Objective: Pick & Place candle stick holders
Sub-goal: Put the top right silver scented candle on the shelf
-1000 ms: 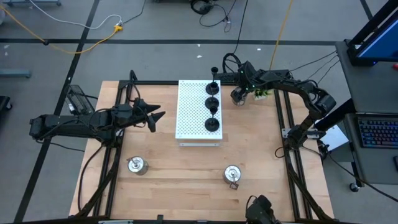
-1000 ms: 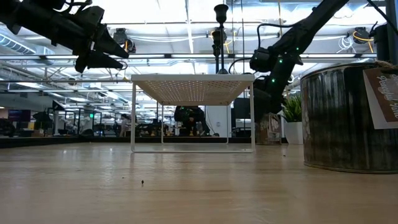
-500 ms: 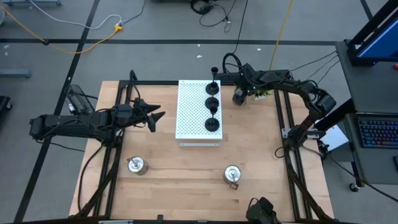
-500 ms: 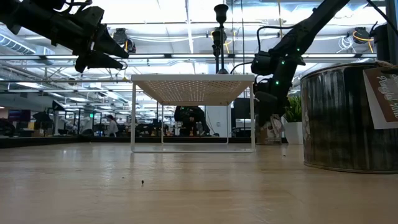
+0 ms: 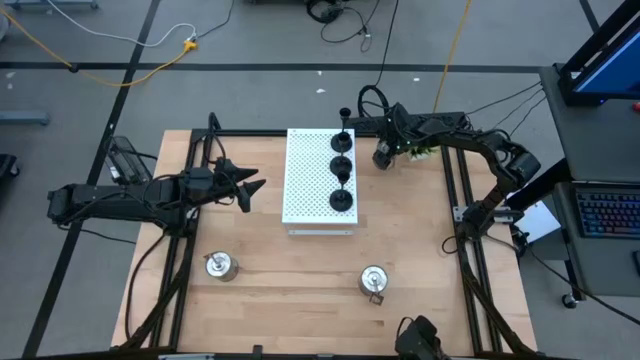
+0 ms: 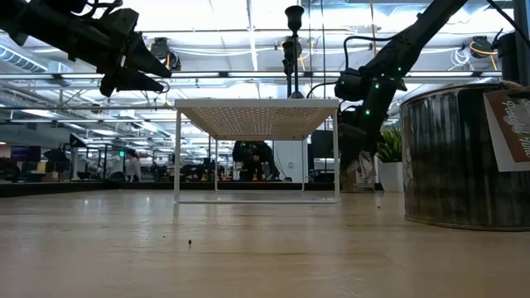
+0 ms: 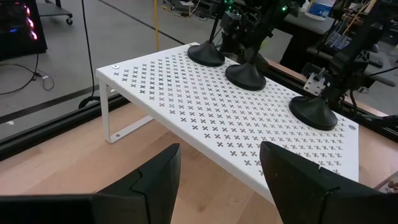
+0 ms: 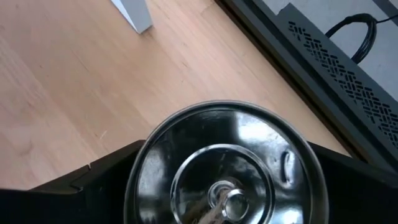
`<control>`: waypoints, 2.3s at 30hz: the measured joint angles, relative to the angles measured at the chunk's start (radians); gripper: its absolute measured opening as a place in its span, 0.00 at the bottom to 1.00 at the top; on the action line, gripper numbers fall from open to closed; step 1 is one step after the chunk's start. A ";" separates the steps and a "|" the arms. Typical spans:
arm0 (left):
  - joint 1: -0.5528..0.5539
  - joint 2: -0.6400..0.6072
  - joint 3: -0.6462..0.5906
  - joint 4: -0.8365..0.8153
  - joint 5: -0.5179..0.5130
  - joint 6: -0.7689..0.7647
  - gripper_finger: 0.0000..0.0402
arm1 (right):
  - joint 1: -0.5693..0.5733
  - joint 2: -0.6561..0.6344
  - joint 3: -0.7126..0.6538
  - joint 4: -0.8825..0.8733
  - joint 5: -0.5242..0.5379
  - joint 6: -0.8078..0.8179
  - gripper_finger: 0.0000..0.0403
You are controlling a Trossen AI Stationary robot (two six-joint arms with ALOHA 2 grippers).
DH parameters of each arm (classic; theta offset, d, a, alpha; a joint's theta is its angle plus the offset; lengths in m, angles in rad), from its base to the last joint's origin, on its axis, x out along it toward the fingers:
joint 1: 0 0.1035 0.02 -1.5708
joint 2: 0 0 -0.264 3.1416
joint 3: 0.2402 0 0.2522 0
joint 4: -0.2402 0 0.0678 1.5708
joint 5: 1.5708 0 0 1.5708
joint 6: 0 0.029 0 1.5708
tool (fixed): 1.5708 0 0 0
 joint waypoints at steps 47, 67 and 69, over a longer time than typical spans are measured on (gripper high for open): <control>0.000 0.000 0.000 -0.020 0.000 0.006 0.56 | 0.049 0.000 0.001 -0.019 0.059 0.036 0.85; 0.000 0.000 0.000 -0.013 0.000 -0.003 0.56 | 0.150 -0.161 -0.001 -0.175 0.081 0.137 0.85; 0.000 0.000 0.000 -0.008 0.000 -0.003 0.56 | 0.173 -0.181 -0.001 -0.202 0.080 0.160 0.85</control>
